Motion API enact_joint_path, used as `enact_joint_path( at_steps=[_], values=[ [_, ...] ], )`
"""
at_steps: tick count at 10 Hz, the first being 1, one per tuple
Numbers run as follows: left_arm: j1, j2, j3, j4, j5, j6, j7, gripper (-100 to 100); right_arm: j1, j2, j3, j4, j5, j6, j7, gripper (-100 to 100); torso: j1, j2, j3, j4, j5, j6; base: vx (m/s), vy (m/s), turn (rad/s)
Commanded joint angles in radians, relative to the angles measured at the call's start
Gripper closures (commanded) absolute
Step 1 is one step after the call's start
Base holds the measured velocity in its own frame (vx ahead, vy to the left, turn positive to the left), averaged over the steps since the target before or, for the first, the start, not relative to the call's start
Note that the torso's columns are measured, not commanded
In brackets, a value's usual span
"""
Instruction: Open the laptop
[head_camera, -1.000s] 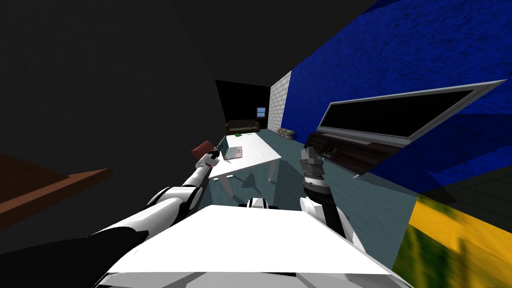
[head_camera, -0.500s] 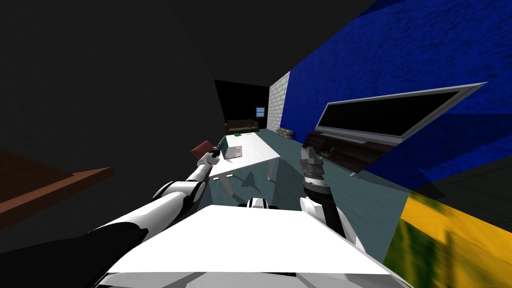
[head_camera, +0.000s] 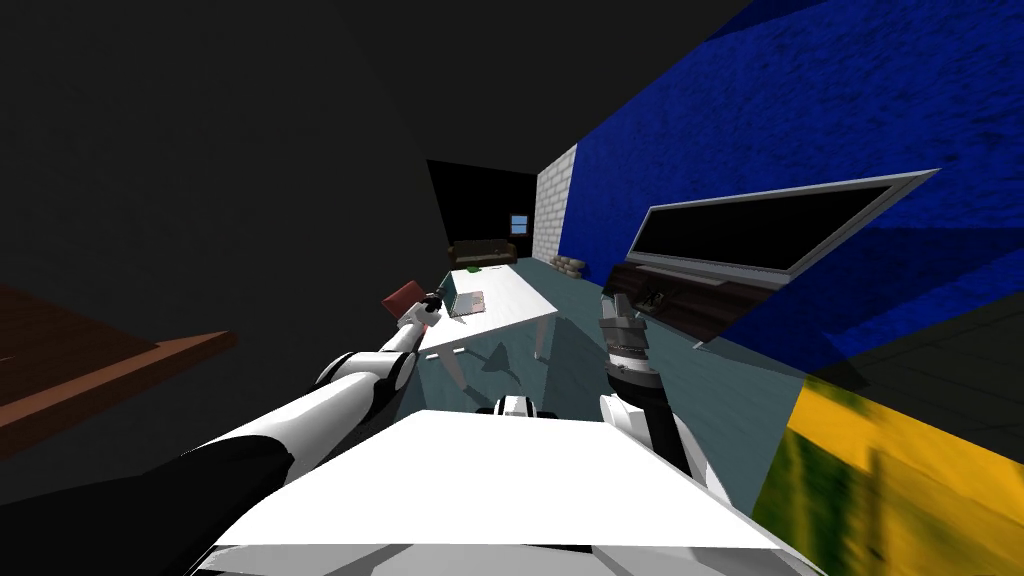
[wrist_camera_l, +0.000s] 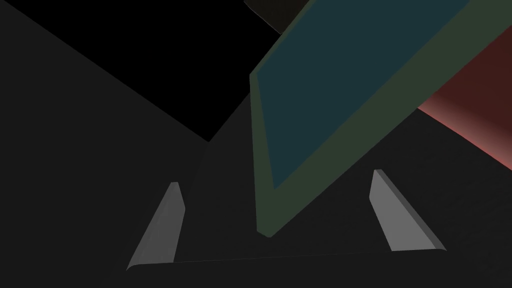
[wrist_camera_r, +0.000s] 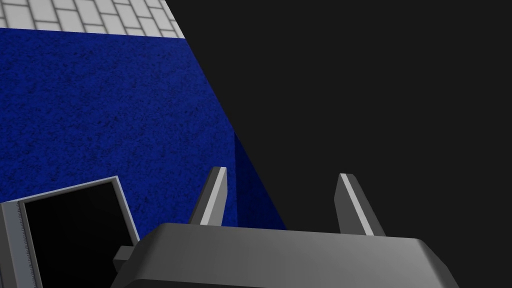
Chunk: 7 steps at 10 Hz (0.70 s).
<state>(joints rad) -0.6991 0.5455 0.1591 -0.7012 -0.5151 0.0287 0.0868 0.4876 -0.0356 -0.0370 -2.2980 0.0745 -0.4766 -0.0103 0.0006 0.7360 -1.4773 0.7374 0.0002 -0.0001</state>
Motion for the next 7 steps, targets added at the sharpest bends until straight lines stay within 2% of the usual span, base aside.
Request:
enact_joint_path(
  at_steps=[1,2,3,5,6,7],
  values=[
    [0.094,0.007,-0.027,-0.120,0.034,0.054,-0.001,100,0.000,0.000,0.000,0.000,0.000,0.000,0.000,0,0.000,-0.002,-0.001,0.000,0.000,0.000,0.095,0.011,0.061],
    [0.094,0.007,-0.027,-0.136,0.034,0.054,-0.001,100,0.000,0.000,0.000,0.000,0.000,0.000,0.000,0,0.001,-0.001,-0.001,0.001,0.001,0.000,0.061,0.016,0.016],
    [0.143,0.008,-0.037,-0.174,0.057,0.095,-0.009,100,0.000,0.000,0.000,0.000,0.000,0.000,0.000,0,0.002,0.001,0.001,0.001,0.002,0.002,0.091,0.019,0.064],
    [0.177,0.008,-0.037,-0.219,0.057,0.095,-0.009,100,0.000,0.000,0.000,0.000,0.000,0.000,0.000,0,0.005,-0.003,-0.002,-0.003,0.003,0.000,0.057,0.014,0.021],
    [0.177,0.008,-0.037,-0.253,0.057,0.095,-0.009,100,0.000,0.000,0.000,0.000,0.000,0.000,0.000,0,0.004,-0.003,-0.002,-0.003,0.003,0.002,0.002,0.010,0.004],
    [0.227,0.009,-0.048,-0.286,0.080,0.137,-0.017,100,0.000,0.000,0.000,0.000,0.000,0.000,0.000,0,0.001,-0.001,0.000,0.000,0.001,0.002,0.063,0.017,0.042]
  ],
)
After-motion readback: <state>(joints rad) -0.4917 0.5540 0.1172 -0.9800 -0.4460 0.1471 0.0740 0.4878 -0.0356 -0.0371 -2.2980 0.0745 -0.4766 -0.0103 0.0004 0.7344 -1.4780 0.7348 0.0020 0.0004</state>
